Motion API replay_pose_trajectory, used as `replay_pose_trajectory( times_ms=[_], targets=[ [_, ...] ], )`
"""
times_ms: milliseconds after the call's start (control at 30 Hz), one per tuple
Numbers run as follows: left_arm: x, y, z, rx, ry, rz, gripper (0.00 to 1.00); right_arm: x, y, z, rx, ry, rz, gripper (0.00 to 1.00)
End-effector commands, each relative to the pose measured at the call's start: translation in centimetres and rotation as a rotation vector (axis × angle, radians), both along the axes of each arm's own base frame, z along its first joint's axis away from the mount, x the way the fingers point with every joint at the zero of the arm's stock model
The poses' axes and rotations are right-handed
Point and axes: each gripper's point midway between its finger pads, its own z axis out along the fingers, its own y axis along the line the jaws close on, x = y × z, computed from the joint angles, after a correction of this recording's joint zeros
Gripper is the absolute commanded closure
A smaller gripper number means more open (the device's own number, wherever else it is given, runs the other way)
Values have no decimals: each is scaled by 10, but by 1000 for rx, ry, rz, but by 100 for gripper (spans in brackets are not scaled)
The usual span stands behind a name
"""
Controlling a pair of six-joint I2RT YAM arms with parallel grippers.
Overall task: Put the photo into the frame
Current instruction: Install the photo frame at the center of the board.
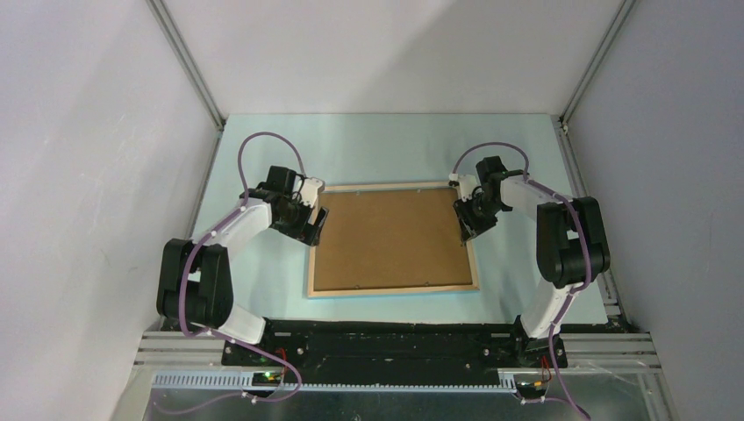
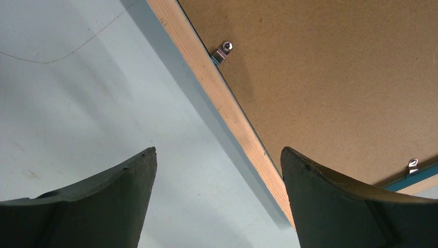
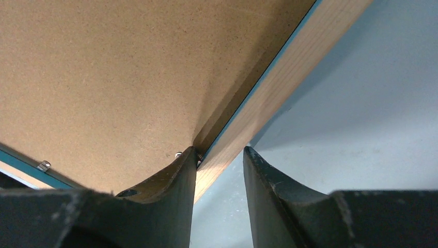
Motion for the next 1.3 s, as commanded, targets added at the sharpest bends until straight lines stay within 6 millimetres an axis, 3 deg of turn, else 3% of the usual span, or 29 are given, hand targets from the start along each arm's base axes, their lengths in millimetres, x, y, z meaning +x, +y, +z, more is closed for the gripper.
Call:
replay_pose_trajectory(
  times_ms=[0,700,1267],
  targets=[
    [13,-2,10,-2,-50,10,6,7,-8,3,-40,-35,55,59],
    [15,0,11,6,-54,12,6,-3,-14,-7,-46,-11,233,59],
    [15,1,13,11,-64,15,6,-8,-21,-14,-39,6,309,52]
  ],
)
